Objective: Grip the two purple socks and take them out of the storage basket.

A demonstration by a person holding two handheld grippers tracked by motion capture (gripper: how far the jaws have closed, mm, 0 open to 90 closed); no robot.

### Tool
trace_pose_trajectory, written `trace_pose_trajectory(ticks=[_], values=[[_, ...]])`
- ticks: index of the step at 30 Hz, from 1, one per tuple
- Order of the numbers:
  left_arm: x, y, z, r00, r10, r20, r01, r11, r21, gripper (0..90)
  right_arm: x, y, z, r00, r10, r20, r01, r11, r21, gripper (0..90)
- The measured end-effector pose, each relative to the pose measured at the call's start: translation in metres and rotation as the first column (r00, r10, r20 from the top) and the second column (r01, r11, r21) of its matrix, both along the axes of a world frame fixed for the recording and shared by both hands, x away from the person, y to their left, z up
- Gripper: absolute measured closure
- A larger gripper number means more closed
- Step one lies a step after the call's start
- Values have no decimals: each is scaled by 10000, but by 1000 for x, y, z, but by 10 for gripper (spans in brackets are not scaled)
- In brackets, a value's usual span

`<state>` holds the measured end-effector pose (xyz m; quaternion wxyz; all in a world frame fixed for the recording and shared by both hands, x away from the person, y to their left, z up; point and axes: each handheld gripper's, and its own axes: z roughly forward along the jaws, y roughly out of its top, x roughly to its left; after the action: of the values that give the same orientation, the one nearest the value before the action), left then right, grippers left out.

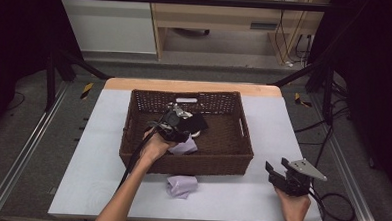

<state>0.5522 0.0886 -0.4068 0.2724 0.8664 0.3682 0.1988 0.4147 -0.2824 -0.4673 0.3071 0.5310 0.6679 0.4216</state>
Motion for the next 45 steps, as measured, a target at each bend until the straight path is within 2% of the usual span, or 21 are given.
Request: trace_pose_trajectory(ticks=[2, 4, 6, 10, 16, 20, 23, 25, 29, 31, 32, 33, 34, 37, 39, 43, 45], values=[[1, -2, -2, 10000, 31, -75, -29, 9996, 289, 456, 0, 0, 0, 10000, -6, -14, 6, 10000, -10, 378], [3, -2, -5, 9997, 149, -218, -141, 9992, 381, 455, 0, 0, 0, 10000, -6, -5, 6, 10000, -15, 377], [6, -2, -7, 9985, 221, -506, -201, 9990, 400, 454, 0, 0, 0, 10000, 7, -23, -7, 10000, 26, 378], [9, -4, -12, 9957, 302, -877, -236, 9969, 746, 452, 0, 0, 0, 10000, 0, 17, 0, 10000, 13, 377], [13, -5, -19, 9866, 314, -1602, -149, 9945, 1033, 457, 0, 0, 0, 10000, 5, 18, -5, 10000, 30, 376], [14, -4, -20, 9757, 421, -2152, -166, 9928, 1189, 617, 0, 0, 0, 10000, 8, 20, -8, 10000, 30, 376], [15, -3, -20, 9706, 555, -2342, -294, 9931, 1133, 758, 0, 0, 0, 10000, 8, 19, -8, 10000, 24, 376], [15, -3, -19, 9712, 510, -2326, -270, 9941, 1055, 853, -1, 0, 0, 10000, 3, 24, -3, 10000, 38, 376], [14, -1, -16, 9757, 555, -2121, -351, 9945, 985, 880, -1, 0, 0, 10000, 12, 11, -12, 10000, 4, 377], [14, -1, -15, 9800, 587, -1902, -405, 9943, 981, 875, -1, 0, 0, 10000, 7, 9, -7, 10000, -19, 377], [13, -2, -15, 9840, 587, -1683, -413, 9936, 1048, 841, -1, 0, 0, 10000, -4, 2, 4, 10000, 19, 377], [13, -3, -16, 9865, 567, -1536, -394, 9928, 1132, 714, -1, 0, 0, 10000, 3, 9, -3, 10000, 3, 377], [13, -3, -17, 9861, 495, -1587, -313, 9929, 1152, 623, -1, 0, 0, 10000, -2, 29, 2, 10000, 29, 377], [15, -4, -20, 9823, 435, -1824, -200, 9915, 1286, 497, -1, 0, 0, 10000, -9, 10, 9, 10000, 23, 377], [16, -4, -23, 9776, 401, -2068, -141, 9920, 1257, 520, -1, 0, 0, 10000, 2, 11, -2, 10000, 30, 376], [18, -4, -23, 9645, 440, -2604, -107, 9917, 1281, 741, -1, 0, 0, 10000, 4, 13, -4, 10000, 45, 377], [18, -3, -23, 9615, 483, -2706, -160, 9926, 1203, 794, -1, 0, 0, 10000, 3, 15, -3, 10000, 36, 376]])
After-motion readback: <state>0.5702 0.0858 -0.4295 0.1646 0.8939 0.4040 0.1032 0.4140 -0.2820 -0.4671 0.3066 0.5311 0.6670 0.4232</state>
